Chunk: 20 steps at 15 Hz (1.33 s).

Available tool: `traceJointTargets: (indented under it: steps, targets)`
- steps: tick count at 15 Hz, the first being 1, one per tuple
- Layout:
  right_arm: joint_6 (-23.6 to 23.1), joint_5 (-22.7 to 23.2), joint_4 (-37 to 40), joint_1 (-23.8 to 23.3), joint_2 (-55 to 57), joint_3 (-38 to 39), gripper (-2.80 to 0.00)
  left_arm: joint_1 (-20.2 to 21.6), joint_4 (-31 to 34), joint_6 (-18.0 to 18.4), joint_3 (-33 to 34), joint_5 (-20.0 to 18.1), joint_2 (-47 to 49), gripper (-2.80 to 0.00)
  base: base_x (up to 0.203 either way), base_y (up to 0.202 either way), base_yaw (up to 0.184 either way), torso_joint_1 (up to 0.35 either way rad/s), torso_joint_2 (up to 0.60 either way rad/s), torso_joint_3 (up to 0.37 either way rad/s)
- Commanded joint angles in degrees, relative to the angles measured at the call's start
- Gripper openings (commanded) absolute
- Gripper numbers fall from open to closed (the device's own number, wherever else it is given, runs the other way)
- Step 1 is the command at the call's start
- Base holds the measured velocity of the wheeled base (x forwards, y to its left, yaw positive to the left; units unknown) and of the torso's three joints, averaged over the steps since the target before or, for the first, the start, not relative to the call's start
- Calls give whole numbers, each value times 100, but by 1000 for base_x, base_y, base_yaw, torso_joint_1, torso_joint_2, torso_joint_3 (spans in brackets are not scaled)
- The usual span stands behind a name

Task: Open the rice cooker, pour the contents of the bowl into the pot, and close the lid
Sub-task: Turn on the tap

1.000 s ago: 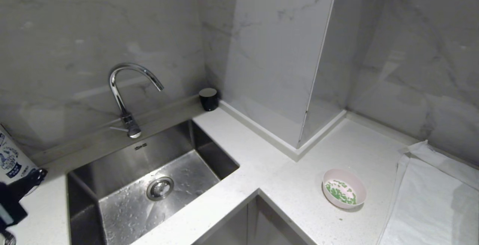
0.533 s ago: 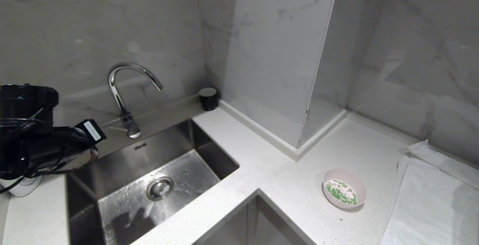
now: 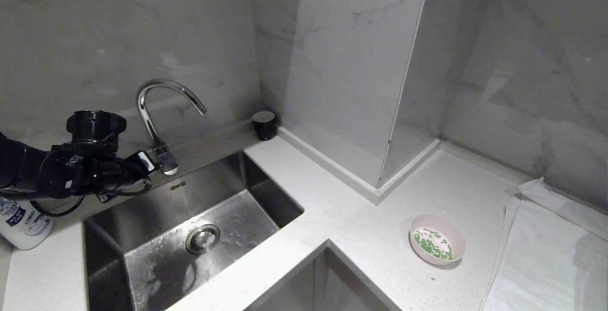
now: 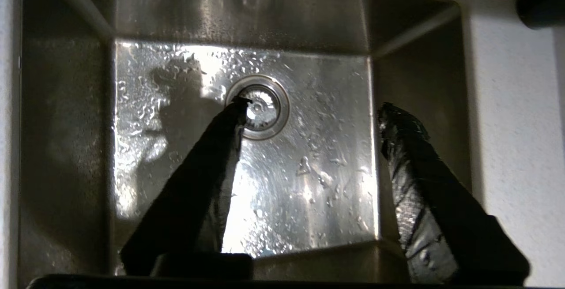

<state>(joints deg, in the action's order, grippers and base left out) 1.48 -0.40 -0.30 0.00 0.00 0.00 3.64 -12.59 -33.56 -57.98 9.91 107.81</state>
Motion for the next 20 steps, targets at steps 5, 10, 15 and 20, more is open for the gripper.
traceJointTargets:
  steps: [5,10,15,20]
  targets:
    - [2,-4,-3,1,0,17,-280,342,-934,371,-778,9,1438,0,0,0,0,0,0,0]
    - [-1,-3,-4,0,-1,13,-280,521,-1308,526,-1288,19,2017,0,0,0,0,0,0,0]
    - [2,-4,-5,0,0,10,-280,628,-1320,510,-1773,27,2246,0,0,0,0,0,0,0]
    - [2,4,0,0,0,13,-280,611,-1301,500,-2445,361,2686,0,0,0,0,0,0,0]
